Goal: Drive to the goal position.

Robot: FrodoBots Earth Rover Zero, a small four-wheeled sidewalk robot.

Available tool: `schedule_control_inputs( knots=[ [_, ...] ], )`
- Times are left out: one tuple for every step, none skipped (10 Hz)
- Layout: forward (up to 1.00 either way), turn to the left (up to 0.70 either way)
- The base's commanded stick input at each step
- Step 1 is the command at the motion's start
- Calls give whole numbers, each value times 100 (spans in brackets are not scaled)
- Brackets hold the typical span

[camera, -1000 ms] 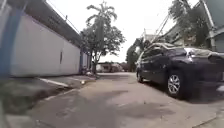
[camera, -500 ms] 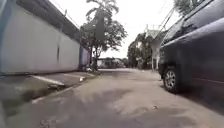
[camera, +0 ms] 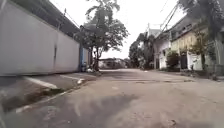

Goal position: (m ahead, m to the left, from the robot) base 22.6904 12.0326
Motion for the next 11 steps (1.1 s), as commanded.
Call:
schedule_control_inputs(
  knots=[
    [85, 0],
    [85, 0],
    [85, 0],
    [85, 0],
    [85, 0],
    [85, 0],
    [85, 0],
    [85, 0],
    [85, 0],
    [85, 0],
    [85, 0]
  ],
)
